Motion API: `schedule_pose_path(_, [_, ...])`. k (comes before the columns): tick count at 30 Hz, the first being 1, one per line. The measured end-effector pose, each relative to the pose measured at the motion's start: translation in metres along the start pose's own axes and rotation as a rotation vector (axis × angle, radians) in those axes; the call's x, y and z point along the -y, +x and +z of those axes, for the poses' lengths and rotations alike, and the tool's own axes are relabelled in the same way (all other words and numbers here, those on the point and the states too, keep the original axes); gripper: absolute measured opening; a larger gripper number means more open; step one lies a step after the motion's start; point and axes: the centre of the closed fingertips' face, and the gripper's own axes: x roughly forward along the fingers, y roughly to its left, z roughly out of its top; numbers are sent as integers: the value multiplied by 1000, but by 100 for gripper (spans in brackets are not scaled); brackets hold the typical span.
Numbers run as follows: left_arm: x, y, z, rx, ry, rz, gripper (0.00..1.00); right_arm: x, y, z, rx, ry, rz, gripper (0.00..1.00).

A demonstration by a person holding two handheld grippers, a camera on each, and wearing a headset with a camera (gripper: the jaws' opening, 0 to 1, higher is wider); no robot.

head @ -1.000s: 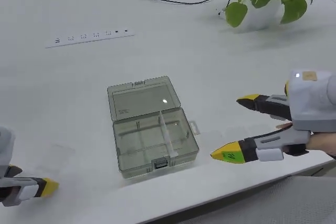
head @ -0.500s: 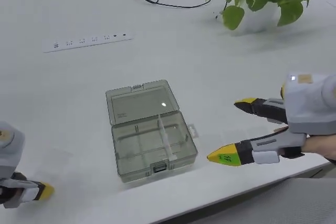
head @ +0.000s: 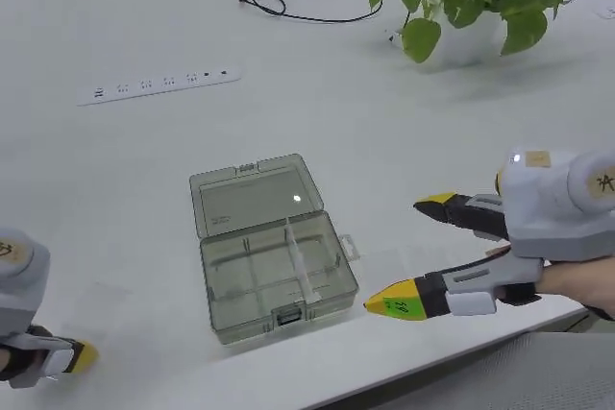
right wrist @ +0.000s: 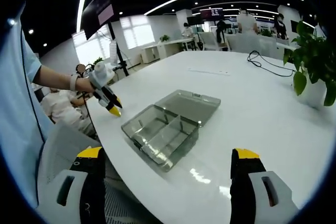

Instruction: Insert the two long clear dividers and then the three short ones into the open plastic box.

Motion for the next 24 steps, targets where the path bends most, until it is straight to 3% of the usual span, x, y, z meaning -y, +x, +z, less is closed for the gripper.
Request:
schedule_pose_path(8, [-1,0,-1,0,-12,-6,30,-1,2,-1,-1,9,6,100])
schedule_pose_path(13, [-3,-5,5,30,-29,-19,30,-2,4,-2,-1,25,8,100])
schedule_pose_path(20, [1,-24,32,144,-52,-39,30,-2,9,-3,-10,40,6,99])
schedule_pose_path(24, [12,-35,54,233,-92,-79,30,-3,12,0,-13,46,7,99])
